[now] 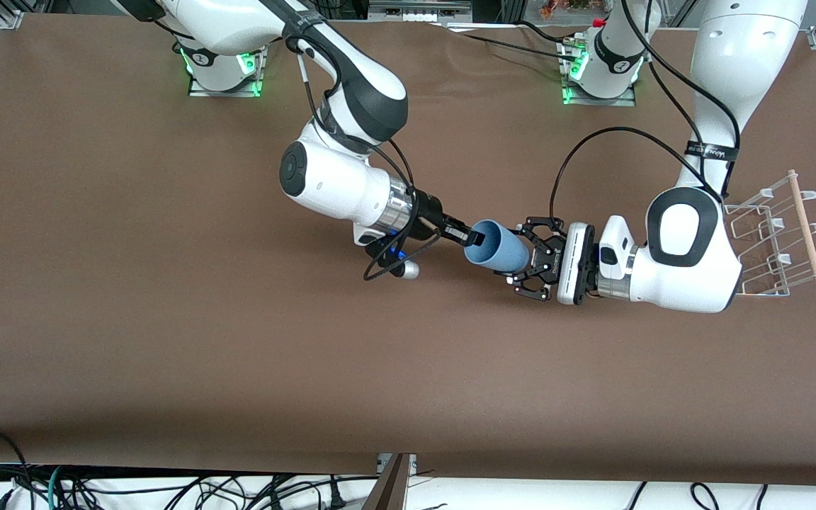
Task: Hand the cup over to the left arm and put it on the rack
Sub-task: 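Grasp the cup base with the left gripper and open the right gripper, then carry the cup toward the rack while the right gripper withdraws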
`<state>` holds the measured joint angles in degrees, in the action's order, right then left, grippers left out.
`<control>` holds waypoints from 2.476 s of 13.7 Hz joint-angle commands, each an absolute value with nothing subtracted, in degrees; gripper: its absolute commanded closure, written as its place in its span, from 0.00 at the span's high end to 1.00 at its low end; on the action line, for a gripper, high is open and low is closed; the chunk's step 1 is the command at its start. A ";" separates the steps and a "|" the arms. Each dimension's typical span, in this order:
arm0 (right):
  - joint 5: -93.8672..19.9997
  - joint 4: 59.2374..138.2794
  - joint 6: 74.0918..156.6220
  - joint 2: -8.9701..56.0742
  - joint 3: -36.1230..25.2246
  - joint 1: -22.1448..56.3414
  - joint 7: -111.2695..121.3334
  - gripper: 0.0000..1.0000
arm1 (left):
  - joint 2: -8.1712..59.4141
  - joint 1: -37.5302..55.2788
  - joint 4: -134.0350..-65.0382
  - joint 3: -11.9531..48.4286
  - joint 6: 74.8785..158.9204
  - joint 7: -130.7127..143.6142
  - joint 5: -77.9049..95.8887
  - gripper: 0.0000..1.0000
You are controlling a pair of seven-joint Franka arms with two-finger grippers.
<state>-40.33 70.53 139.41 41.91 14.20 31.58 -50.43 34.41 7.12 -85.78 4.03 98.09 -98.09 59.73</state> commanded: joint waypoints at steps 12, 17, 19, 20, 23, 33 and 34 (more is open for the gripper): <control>-39.65 63.38 124.58 41.13 13.89 23.57 -50.01 1.00 | 28.48 5.81 -85.96 2.82 94.05 -81.14 53.37 0.01; -25.51 62.67 113.22 38.51 12.75 19.70 -46.69 1.00 | 28.57 1.50 -83.76 2.64 88.43 -70.16 35.81 0.01; -21.64 62.67 106.21 37.71 12.39 16.89 -41.07 1.00 | 28.48 1.41 -81.84 2.55 86.58 -65.68 24.84 0.00; -19.53 62.84 102.43 36.84 12.31 14.79 -37.65 1.00 | 28.48 1.32 -81.22 2.46 85.53 -63.22 20.61 0.00; -17.32 63.54 95.72 35.60 8.20 11.69 -24.21 1.00 | 27.69 1.32 -80.69 2.46 80.18 -54.87 8.66 0.00; -0.54 71.19 93.16 22.16 4.05 7.12 -12.32 1.00 | 30.48 3.60 -80.85 2.99 74.00 -50.10 -40.29 0.00; 2.43 71.28 93.25 20.93 3.96 7.12 -11.87 1.00 | 31.80 3.60 -82.16 2.99 74.00 -49.14 -45.56 0.00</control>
